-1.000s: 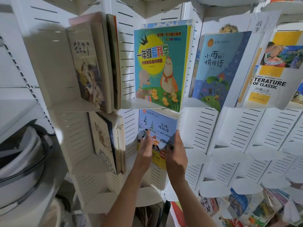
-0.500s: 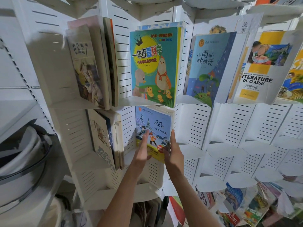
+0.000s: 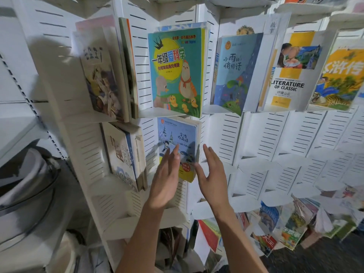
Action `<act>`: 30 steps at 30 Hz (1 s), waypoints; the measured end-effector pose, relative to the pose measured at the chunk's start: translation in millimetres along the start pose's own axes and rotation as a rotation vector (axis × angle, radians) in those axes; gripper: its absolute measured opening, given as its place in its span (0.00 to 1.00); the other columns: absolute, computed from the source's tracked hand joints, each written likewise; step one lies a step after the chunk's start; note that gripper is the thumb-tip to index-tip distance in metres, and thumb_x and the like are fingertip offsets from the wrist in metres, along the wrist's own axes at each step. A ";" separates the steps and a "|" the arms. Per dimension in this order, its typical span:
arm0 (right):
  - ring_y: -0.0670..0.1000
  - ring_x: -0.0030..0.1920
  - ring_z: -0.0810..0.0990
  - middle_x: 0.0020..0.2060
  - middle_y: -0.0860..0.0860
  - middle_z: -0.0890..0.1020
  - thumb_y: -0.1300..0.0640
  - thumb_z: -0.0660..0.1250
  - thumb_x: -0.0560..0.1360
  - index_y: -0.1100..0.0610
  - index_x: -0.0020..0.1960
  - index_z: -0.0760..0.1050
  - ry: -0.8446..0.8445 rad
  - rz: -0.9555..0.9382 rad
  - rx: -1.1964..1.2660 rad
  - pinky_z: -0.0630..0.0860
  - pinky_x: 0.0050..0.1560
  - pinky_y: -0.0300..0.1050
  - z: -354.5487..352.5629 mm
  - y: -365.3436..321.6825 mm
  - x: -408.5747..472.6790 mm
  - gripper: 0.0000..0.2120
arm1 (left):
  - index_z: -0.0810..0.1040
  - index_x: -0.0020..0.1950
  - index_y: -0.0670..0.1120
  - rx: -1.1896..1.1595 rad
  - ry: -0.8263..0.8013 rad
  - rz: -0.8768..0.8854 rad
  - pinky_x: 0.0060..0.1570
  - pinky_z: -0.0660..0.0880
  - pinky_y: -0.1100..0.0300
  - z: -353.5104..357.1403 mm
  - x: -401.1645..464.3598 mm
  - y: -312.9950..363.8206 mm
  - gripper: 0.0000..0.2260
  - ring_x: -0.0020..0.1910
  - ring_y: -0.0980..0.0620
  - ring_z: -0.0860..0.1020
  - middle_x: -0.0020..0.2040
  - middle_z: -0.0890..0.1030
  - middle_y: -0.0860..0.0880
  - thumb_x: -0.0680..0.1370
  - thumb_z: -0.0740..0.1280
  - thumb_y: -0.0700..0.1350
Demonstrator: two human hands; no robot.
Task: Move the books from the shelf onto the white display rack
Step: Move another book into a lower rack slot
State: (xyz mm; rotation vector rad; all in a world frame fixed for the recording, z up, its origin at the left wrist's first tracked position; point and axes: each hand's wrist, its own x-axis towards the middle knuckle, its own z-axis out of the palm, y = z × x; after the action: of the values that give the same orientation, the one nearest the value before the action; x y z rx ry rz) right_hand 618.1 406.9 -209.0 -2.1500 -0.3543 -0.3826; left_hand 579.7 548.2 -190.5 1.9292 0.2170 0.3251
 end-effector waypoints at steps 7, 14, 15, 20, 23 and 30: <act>0.43 0.78 0.52 0.79 0.41 0.57 0.33 0.53 0.78 0.37 0.77 0.58 -0.024 -0.077 -0.072 0.57 0.74 0.45 -43.7 -37.9 -33.8 0.28 | 0.52 0.77 0.70 0.378 -0.001 0.162 0.75 0.55 0.49 -37.7 -55.8 26.1 0.31 0.79 0.60 0.49 0.80 0.48 0.65 0.75 0.40 0.74; 0.42 0.79 0.42 0.79 0.40 0.51 0.31 0.48 0.78 0.36 0.78 0.55 -0.096 -0.189 -0.094 0.50 0.78 0.53 -84.0 -72.0 -68.9 0.29 | 0.50 0.79 0.65 0.633 0.166 0.239 0.76 0.52 0.47 -65.0 -111.4 55.5 0.31 0.80 0.55 0.44 0.82 0.46 0.57 0.77 0.42 0.72; 0.42 0.79 0.41 0.80 0.40 0.50 0.31 0.47 0.78 0.36 0.77 0.54 -0.114 -0.203 -0.102 0.48 0.79 0.53 -89.2 -76.3 -76.6 0.29 | 0.50 0.80 0.65 0.653 0.176 0.232 0.77 0.51 0.46 -65.1 -121.0 55.6 0.32 0.80 0.54 0.43 0.82 0.47 0.56 0.77 0.42 0.72; 0.43 0.78 0.36 0.80 0.40 0.45 0.30 0.45 0.78 0.38 0.79 0.52 -0.200 -0.250 -0.171 0.38 0.78 0.50 -113.9 -87.8 -125.9 0.31 | 0.50 0.80 0.64 0.733 0.195 0.154 0.77 0.49 0.38 -66.1 -178.1 53.6 0.33 0.81 0.49 0.42 0.82 0.44 0.53 0.76 0.42 0.73; 0.43 0.78 0.34 0.80 0.40 0.43 0.29 0.42 0.78 0.40 0.80 0.50 -0.264 -0.245 -0.178 0.37 0.78 0.51 -123.5 -90.3 -165.5 0.33 | 0.52 0.80 0.62 0.840 0.225 0.156 0.76 0.45 0.39 -69.1 -226.2 50.6 0.35 0.81 0.45 0.43 0.82 0.46 0.51 0.75 0.40 0.74; 0.45 0.78 0.33 0.80 0.43 0.42 0.27 0.36 0.74 0.41 0.80 0.50 -0.440 -0.258 -0.168 0.35 0.78 0.50 -117.0 -112.5 -244.1 0.38 | 0.53 0.79 0.62 0.921 0.261 -0.025 0.76 0.46 0.37 -94.7 -332.5 39.1 0.33 0.81 0.45 0.45 0.82 0.49 0.49 0.76 0.44 0.72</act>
State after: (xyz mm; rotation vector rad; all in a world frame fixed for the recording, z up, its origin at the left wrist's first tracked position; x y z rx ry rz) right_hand 335.7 346.3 -158.8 -2.3523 -0.8810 -0.0772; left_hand 234.4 516.5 -162.0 2.7803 0.6476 0.5180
